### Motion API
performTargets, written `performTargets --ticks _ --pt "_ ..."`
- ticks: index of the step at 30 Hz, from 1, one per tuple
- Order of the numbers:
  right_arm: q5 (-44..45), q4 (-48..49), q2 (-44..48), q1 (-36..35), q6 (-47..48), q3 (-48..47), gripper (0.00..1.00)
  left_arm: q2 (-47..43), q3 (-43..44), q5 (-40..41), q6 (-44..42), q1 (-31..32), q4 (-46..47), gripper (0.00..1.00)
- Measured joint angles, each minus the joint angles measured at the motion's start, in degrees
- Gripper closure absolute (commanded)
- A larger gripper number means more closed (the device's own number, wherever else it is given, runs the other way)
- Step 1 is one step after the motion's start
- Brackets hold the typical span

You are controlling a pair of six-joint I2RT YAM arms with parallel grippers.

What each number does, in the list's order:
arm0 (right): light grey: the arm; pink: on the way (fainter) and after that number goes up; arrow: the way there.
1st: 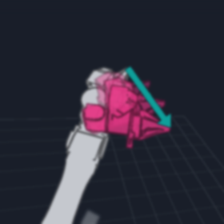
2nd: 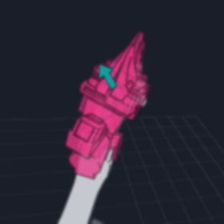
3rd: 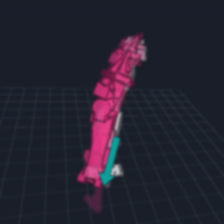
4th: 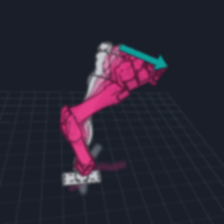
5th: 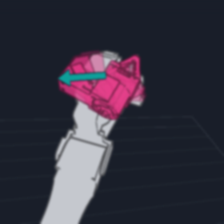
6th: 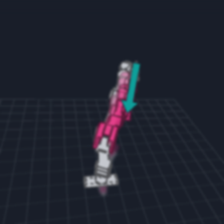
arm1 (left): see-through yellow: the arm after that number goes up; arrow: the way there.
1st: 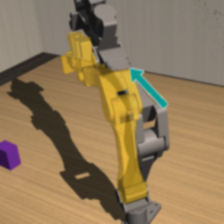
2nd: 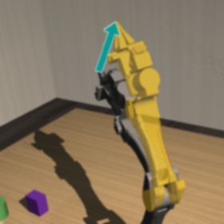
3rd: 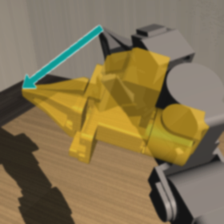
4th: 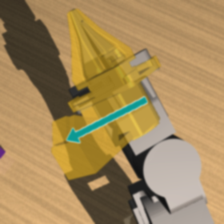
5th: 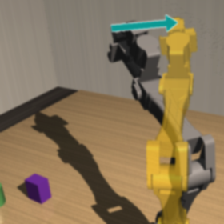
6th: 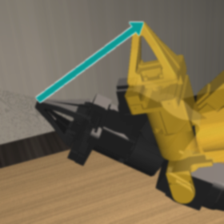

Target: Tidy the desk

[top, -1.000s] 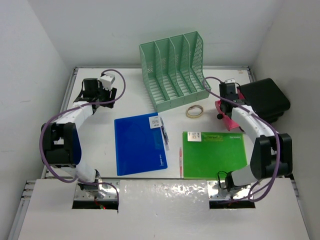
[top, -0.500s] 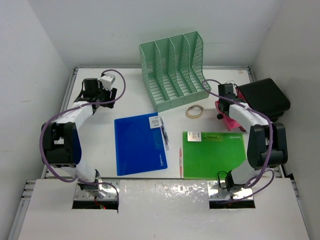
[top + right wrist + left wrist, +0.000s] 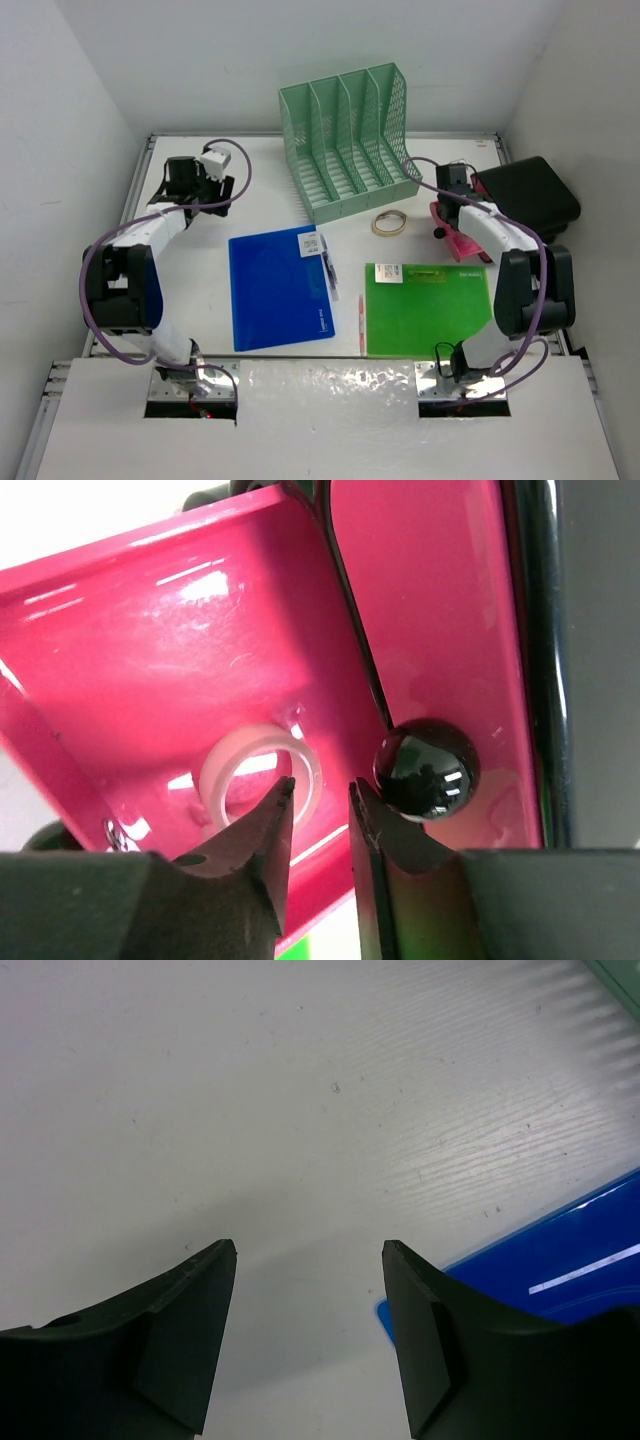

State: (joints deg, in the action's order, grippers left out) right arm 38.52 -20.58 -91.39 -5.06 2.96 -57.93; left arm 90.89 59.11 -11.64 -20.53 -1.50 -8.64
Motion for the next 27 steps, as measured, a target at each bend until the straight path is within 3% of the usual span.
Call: performTargets --ticks 2,4,5,6,9,10,12,16,21,25,27 --pt "-0.7 -1.2 0.7 -0.1 0.1 -0.4 0.68 0.0 0.0 0.0 0.0 0.0 0.0 0.42" --pt "-1.3 -2.2 2.4 -1.1 0.6 -0.6 0.57 0.0 0.0 -0.1 0.0 0.0 0.0 0.42" --pt "-1.3 -2.7 3.7 -2.0 1.1 -0.8 0.51 0.0 0.0 -0.1 0.0 0.0 0.0 0.42" --pt "-1.0 -2.9 5.1 -3.7 1.7 -1.2 0.39 0.0 0.0 -0.2 0.0 0.0 0.0 0.42" --pt "-0.8 -3.1 8.4 -11.6 3.7 -3.7 0.27 0.0 0.0 -0.3 0.0 0.0 0.0 0.42" --pt "-1.7 -3.0 9.1 -15.4 4.0 -4.9 0.17 0.0 0.0 -0.3 0.0 0.0 0.0 0.42" --pt "-5.7 -2.1 9.5 -21.6 4.5 -6.7 0.13 0.0 0.0 -0.4 0.0 0.0 0.0 0.42" --pt "-15.8 -1.1 7.3 -27.1 3.8 -6.9 0.16 0.0 0.0 -0.4 0.0 0.0 0.0 0.42" --pt "-18.9 2.0 -1.1 -26.9 -4.4 -6.3 0.23 0.0 0.0 -0.4 0.0 0.0 0.0 0.42" --pt "-19.9 3.8 -8.0 -26.5 -8.3 -7.8 0.47 0.3 0.0 -0.4 0.0 0.2 -0.2 0.42" --pt "-20.8 3.8 -12.8 -25.9 -9.5 -11.1 0.53 0.3 0.0 -0.3 0.0 0.2 -0.2 0.42"
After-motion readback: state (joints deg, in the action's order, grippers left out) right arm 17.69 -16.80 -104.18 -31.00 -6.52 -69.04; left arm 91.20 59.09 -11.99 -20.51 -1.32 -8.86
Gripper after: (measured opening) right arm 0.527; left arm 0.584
